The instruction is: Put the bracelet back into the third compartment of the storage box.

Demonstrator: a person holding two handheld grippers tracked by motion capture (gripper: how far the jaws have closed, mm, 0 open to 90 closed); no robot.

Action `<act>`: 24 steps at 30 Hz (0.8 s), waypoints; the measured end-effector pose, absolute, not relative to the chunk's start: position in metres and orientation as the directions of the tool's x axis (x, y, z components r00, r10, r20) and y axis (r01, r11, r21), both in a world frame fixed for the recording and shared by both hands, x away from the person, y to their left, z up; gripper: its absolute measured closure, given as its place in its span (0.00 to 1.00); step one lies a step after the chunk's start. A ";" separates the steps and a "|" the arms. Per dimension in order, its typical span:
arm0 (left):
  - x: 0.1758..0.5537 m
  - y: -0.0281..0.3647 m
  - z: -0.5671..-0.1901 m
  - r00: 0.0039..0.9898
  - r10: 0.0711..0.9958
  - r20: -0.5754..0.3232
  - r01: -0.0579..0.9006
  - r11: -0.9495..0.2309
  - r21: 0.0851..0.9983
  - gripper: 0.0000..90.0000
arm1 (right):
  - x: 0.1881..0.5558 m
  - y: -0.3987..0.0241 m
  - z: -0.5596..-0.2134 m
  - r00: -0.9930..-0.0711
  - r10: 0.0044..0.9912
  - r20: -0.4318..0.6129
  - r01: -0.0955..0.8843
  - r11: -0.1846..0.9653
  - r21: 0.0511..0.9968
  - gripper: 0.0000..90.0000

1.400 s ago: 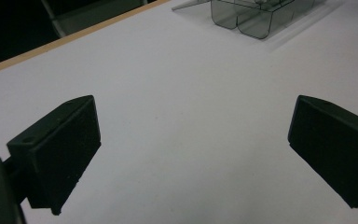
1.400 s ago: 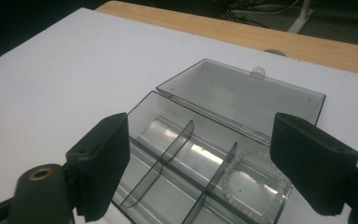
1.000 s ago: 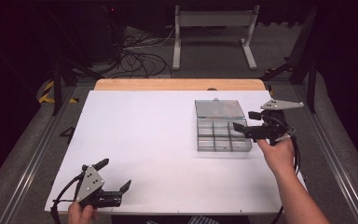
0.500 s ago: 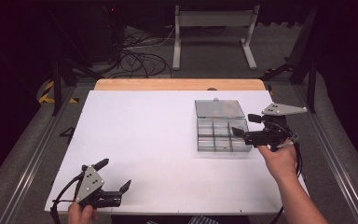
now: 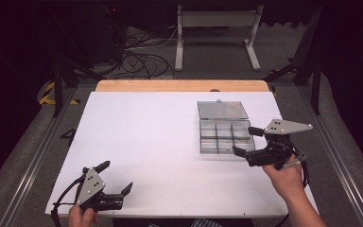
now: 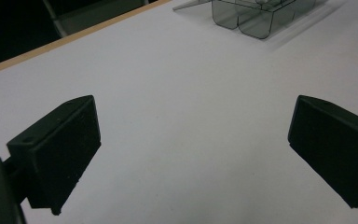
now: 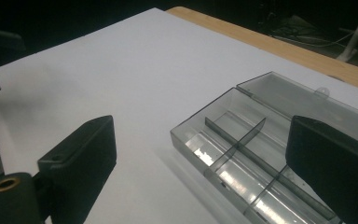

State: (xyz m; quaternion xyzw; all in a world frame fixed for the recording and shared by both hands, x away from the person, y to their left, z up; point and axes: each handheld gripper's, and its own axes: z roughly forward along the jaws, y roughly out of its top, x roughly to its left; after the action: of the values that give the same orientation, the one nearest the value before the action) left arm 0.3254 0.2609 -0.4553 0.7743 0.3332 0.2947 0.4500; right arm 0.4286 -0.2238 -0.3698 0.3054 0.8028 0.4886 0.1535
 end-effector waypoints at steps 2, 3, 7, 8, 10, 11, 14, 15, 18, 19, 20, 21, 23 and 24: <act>0.325 0.261 -0.455 0.604 0.781 0.157 0.250 -0.373 0.893 0.03 | 0.425 -0.223 -0.373 -0.775 0.630 0.041 0.328 0.346 0.879 0.09; 0.325 0.261 -0.455 0.605 0.780 0.158 0.250 -0.375 0.893 0.03 | 0.423 -0.223 -0.375 -0.780 0.625 0.035 0.321 0.351 0.880 0.09; 0.325 0.260 -0.455 0.604 0.781 0.156 0.252 -0.373 0.893 0.03 | 0.418 -0.225 -0.385 -0.790 0.611 0.049 0.317 0.339 0.885 0.09; 0.325 0.260 -0.455 0.604 0.781 0.158 0.249 -0.373 0.894 0.03 | 0.417 -0.225 -0.388 -0.792 0.608 0.049 0.316 0.340 0.886 0.09; 0.325 0.260 -0.455 0.603 0.781 0.159 0.248 -0.374 0.894 0.03 | 0.415 -0.226 -0.393 -0.795 0.605 0.052 0.319 0.343 0.883 0.08; 0.325 0.260 -0.455 0.603 0.782 0.158 0.249 -0.373 0.894 0.03 | 0.414 -0.226 -0.395 -0.795 0.604 0.052 0.318 0.343 0.884 0.08; 0.325 0.260 -0.455 0.603 0.782 0.158 0.249 -0.373 0.894 0.03 | 0.411 -0.228 -0.402 -0.797 0.601 0.057 0.320 0.341 0.884 0.08; 0.325 0.260 -0.455 0.603 0.782 0.159 0.249 -0.373 0.894 0.03 | 0.410 -0.229 -0.405 -0.798 0.600 0.062 0.322 0.337 0.885 0.08; 0.325 0.260 -0.455 0.603 0.782 0.159 0.249 -0.373 0.894 0.03 | 0.407 -0.231 -0.413 -0.807 0.587 0.065 0.317 0.338 0.886 0.08; 0.325 0.260 -0.455 0.603 0.782 0.159 0.248 -0.374 0.894 0.03 | 0.406 -0.231 -0.416 -0.809 0.585 0.064 0.316 0.340 0.886 0.08; 0.325 0.260 -0.455 0.602 0.782 0.160 0.247 -0.374 0.894 0.03 | 0.405 -0.232 -0.419 -0.809 0.584 0.066 0.319 0.343 0.884 0.08; 0.325 0.260 -0.455 0.602 0.782 0.162 0.247 -0.375 0.894 0.03 | 0.404 -0.232 -0.422 -0.811 0.581 0.068 0.323 0.346 0.881 0.07; 0.325 0.260 -0.455 0.603 0.781 0.162 0.247 -0.376 0.893 0.03 | 0.403 -0.233 -0.428 -0.811 0.582 0.067 0.325 0.351 0.878 0.07; 0.325 0.260 -0.455 0.603 0.781 0.162 0.247 -0.376 0.893 0.03 | 0.402 -0.234 -0.430 -0.809 0.583 0.068 0.326 0.350 0.878 0.07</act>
State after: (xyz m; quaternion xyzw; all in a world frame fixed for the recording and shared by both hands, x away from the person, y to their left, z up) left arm 0.3245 0.2597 -0.4550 0.7745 0.3317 0.2973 0.4492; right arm 0.4019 -0.2339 -0.4304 0.2803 0.8114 0.4964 0.1293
